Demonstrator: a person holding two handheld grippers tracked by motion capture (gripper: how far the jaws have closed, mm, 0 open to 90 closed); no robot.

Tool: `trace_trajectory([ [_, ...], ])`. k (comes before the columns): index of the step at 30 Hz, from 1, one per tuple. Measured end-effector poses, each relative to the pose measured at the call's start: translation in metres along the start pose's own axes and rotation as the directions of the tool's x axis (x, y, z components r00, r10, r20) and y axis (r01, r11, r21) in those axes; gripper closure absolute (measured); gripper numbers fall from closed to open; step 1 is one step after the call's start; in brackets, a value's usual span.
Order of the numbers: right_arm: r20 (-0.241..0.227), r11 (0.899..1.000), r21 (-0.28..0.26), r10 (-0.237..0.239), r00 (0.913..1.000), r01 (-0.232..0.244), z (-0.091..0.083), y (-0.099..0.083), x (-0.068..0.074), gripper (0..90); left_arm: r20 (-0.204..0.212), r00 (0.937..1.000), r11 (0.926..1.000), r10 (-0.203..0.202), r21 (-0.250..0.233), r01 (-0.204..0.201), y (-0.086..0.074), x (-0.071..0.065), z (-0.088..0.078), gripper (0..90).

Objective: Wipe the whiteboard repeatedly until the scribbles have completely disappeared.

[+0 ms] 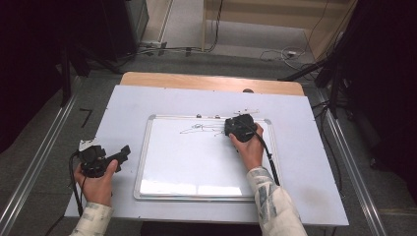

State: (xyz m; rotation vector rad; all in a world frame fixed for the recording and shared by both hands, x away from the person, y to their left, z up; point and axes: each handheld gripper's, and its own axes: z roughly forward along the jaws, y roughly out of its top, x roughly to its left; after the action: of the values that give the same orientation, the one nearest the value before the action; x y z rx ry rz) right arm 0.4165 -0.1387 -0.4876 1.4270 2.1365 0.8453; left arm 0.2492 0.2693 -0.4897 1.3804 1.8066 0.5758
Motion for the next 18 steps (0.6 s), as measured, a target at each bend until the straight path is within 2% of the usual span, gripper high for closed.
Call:
trace_trajectory([
  [12,-0.026,1.000,-0.002,-0.027,0.9993,0.027,0.001,0.001,0.006,39.1,0.000,1.0000,1.0000,0.003,0.002,-0.003,0.000,0.000,0.000,10.5],
  [18,-0.037,0.999,-0.004,-0.044,0.9983,0.044,0.004,0.003,0.014,39.1,0.000,1.0000,1.0000,0.002,0.003,-0.002,0.000,0.000,0.000,10.5],
])
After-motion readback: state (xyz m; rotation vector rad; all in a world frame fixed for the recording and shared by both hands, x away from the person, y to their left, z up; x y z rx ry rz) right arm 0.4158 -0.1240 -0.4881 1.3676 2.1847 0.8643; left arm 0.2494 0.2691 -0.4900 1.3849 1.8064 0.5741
